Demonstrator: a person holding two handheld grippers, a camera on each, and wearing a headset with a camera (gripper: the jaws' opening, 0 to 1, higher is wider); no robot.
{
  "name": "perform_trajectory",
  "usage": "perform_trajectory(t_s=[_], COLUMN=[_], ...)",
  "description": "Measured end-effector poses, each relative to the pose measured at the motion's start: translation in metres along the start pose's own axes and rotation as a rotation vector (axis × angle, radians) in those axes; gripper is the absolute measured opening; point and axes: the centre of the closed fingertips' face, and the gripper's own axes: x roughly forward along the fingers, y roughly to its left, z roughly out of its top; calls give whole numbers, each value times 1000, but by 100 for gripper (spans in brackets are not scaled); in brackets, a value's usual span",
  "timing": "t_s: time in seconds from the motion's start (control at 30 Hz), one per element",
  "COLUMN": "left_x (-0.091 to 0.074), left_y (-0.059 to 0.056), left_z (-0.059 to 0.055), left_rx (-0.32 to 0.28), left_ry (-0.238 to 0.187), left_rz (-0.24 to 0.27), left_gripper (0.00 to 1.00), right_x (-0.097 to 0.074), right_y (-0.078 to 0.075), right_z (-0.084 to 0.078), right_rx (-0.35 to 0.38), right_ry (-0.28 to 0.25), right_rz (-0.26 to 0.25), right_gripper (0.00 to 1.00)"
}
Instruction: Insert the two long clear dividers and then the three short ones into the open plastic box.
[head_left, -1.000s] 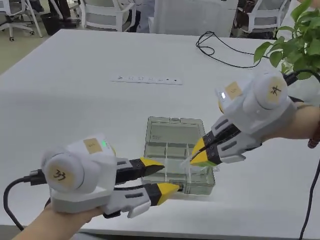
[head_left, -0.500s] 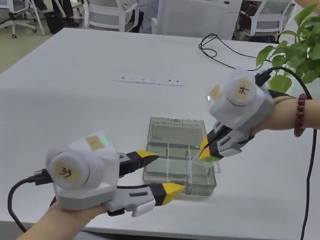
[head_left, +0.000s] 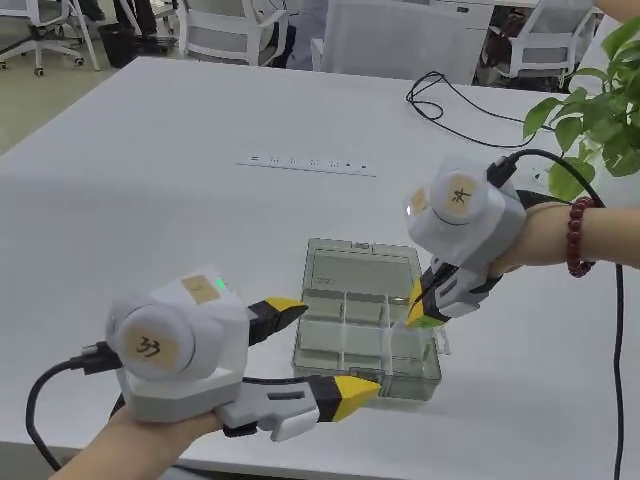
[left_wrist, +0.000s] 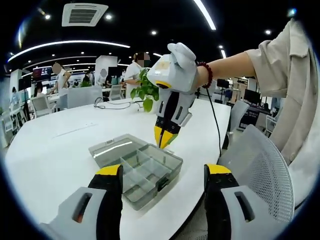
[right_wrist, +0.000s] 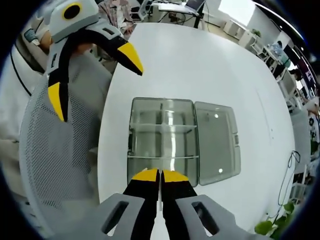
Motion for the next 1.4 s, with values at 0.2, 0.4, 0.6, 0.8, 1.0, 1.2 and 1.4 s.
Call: perform_trajectory(t_s=[0.2,0.4,0.6,0.8,1.0,1.2,1.4], left_x=[0,1,1,0,0,0,-1], left_y=[3,4,4,5,3,4,5], left_z=[-1,-2,-2,-2,-1,-2,-2], left_rx=[-11,-18,-22,-25,-11,-13,-13], left_ry=[-3,-1,-4,-6,-15,-8,-6], left_rz=[11,8,8,8,3,9,15], left_gripper=[70,69,69,69,68,67,67], right_x=[5,8,12,17,18,22,29], right_y=[-5,-5,-5,-4,-5,-3,-3], right_z=[-4,-5,-5,-4,-3,-4,-6], right_rx=[17,24,19,6,12,17,30], right_ry=[14,19,31,59,99,132,156], right_rz=[4,16,29,42,66,80,91], right_gripper=[2,2,2,2,2,2,2])
